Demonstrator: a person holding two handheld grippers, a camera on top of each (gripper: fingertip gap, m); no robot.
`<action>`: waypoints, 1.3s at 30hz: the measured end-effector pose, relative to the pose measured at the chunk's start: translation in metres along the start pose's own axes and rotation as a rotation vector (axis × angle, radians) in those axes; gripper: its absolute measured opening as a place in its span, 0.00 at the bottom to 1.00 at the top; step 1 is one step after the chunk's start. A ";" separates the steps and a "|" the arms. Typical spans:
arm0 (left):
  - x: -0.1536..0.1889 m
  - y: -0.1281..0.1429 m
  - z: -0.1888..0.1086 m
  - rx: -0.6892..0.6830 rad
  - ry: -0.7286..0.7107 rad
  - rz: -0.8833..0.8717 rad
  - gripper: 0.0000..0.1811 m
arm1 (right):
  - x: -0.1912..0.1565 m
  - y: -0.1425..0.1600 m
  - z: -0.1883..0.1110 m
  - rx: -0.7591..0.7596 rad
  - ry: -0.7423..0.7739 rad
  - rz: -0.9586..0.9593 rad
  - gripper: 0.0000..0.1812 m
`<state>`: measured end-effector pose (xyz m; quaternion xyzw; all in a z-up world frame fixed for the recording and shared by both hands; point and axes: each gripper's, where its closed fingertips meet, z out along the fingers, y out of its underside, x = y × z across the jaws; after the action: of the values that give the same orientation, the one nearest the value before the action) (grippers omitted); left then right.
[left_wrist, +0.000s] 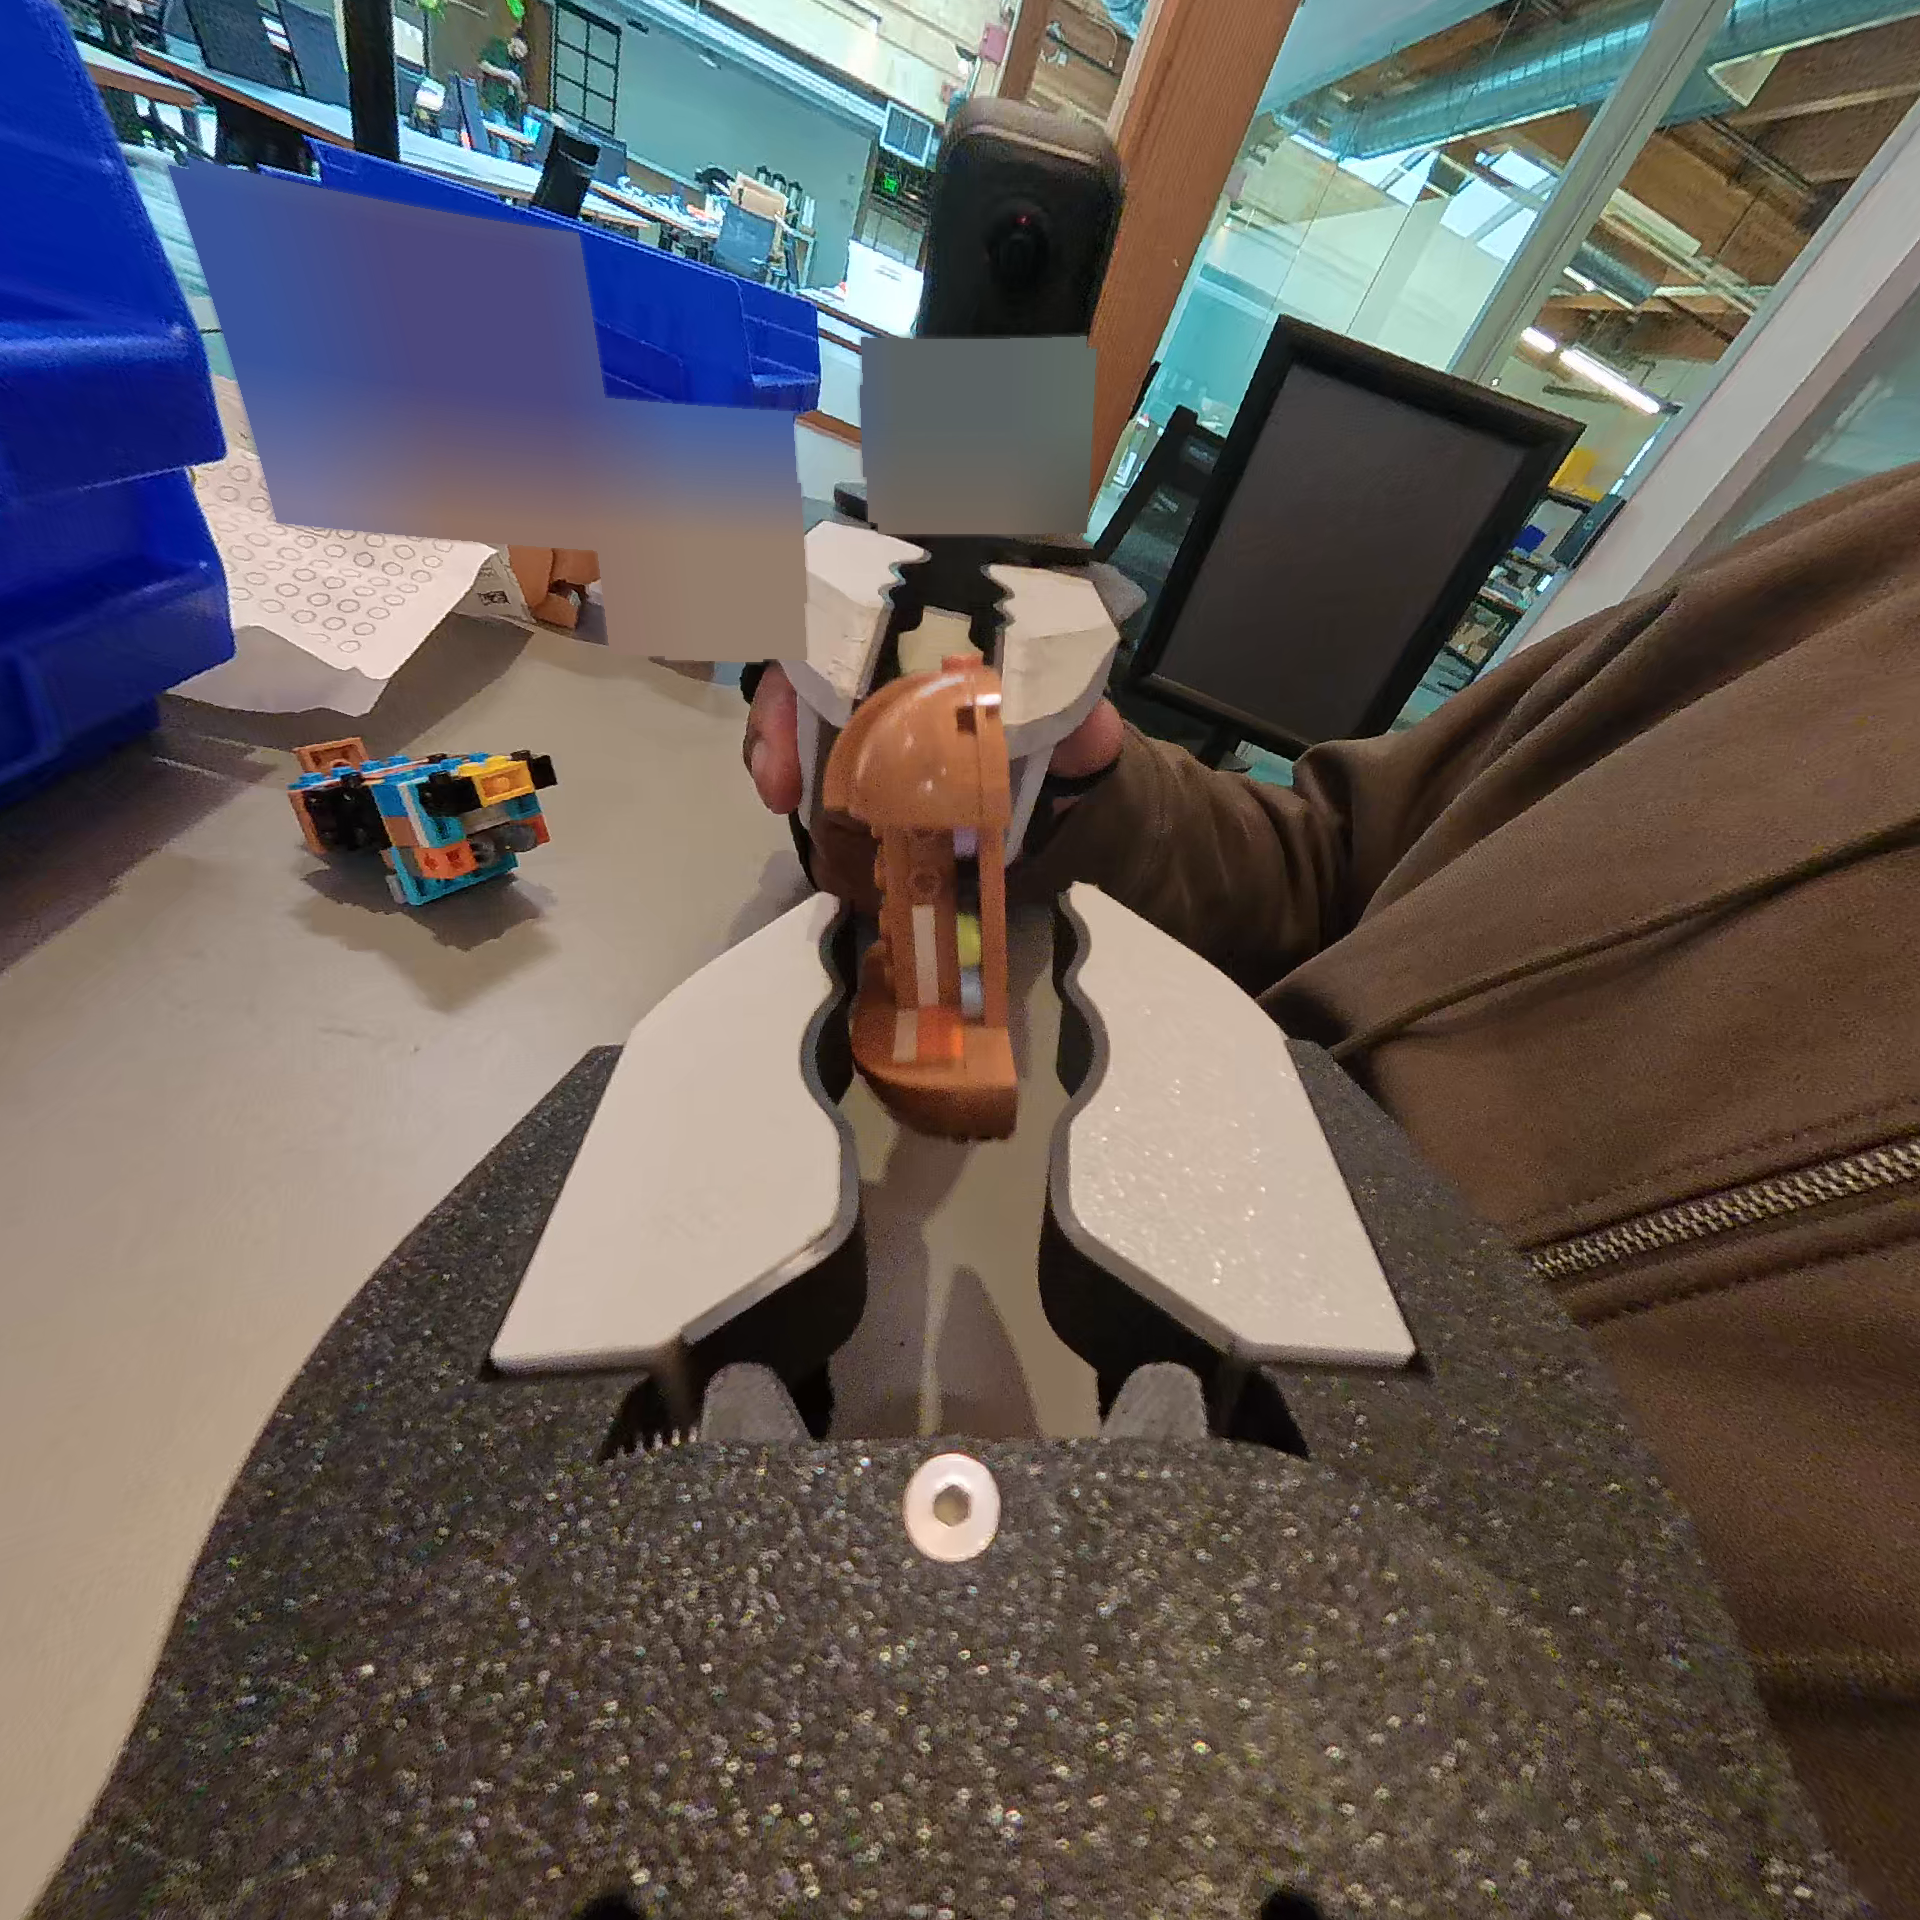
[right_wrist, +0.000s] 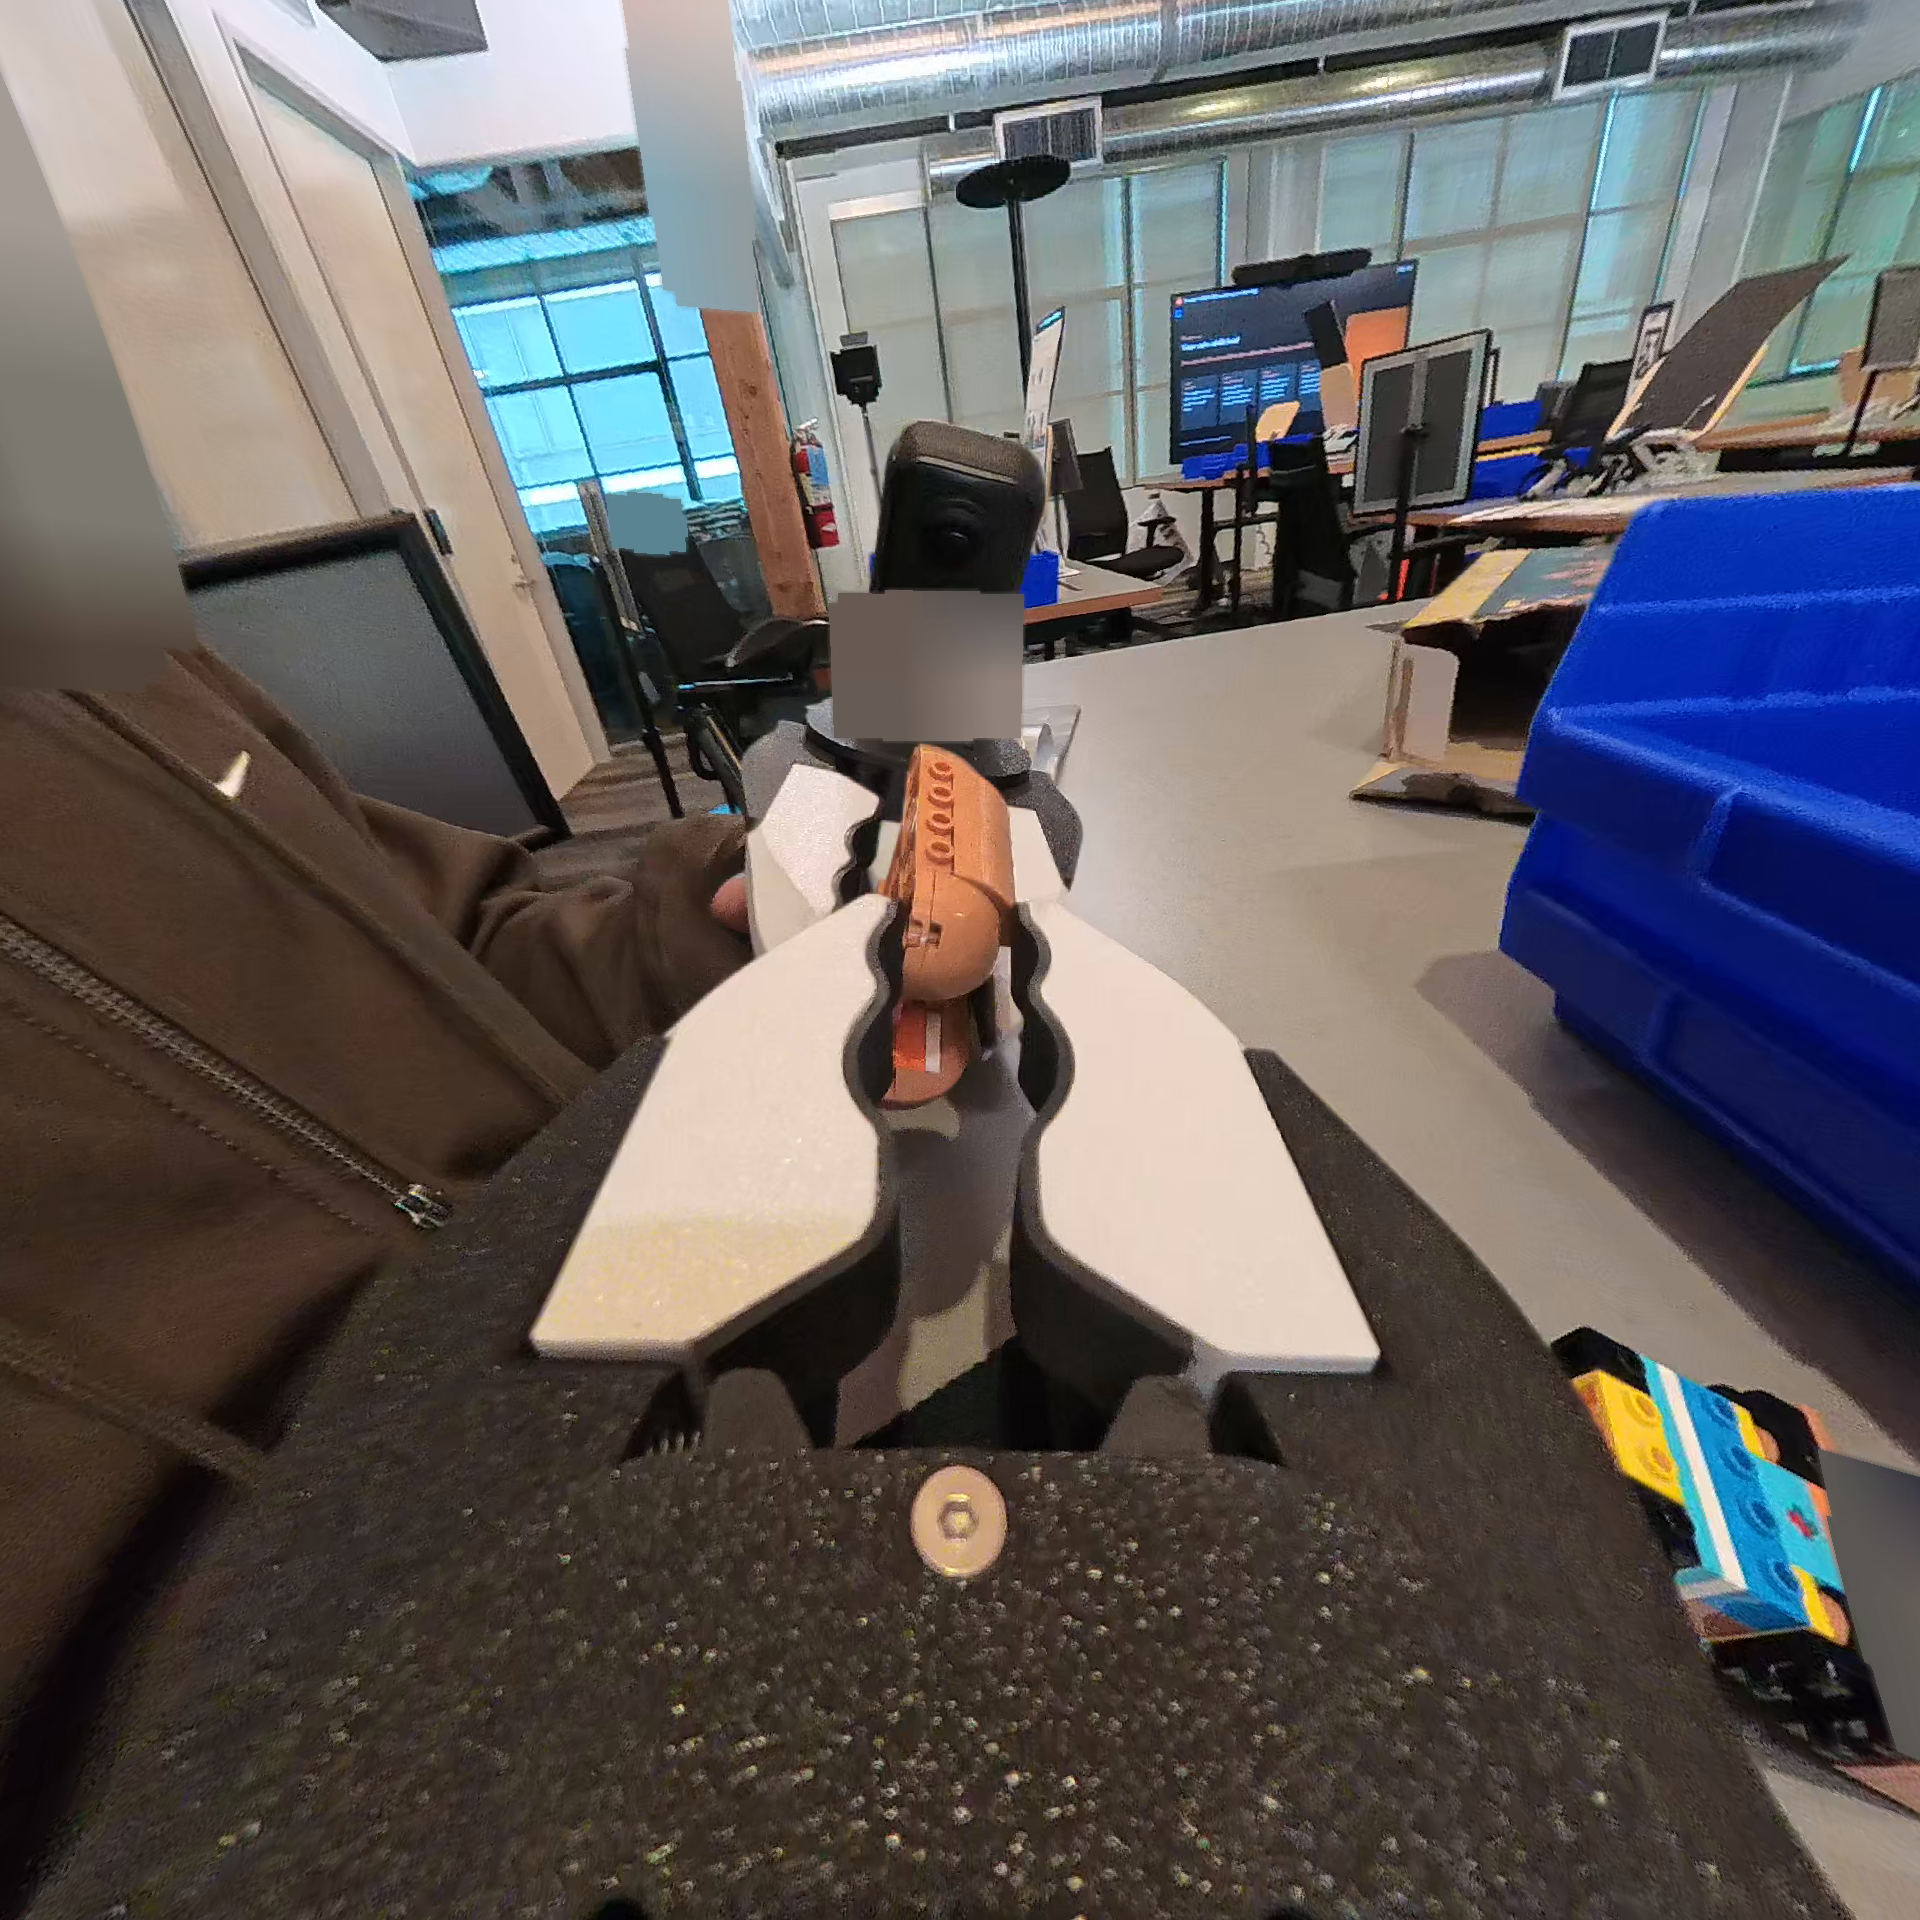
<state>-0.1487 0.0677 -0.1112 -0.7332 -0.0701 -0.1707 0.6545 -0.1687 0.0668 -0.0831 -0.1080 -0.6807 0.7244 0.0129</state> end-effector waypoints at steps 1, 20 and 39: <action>0.001 0.000 0.002 0.001 0.001 0.008 0.19 | -0.001 0.000 0.001 -0.001 0.010 -0.025 0.09; -0.034 -0.060 -0.050 0.573 -0.052 -0.242 0.11 | 0.034 0.006 -0.007 -0.110 0.428 -0.413 0.10; -0.046 -0.056 -0.052 0.571 -0.121 -0.276 0.11 | 0.060 0.040 -0.007 -0.379 0.574 -0.519 0.09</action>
<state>-0.2177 0.0294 -0.0700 -0.5124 -0.2527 -0.1875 0.7991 -0.2205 0.0804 -0.1310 -0.1309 -0.7750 0.5000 0.3636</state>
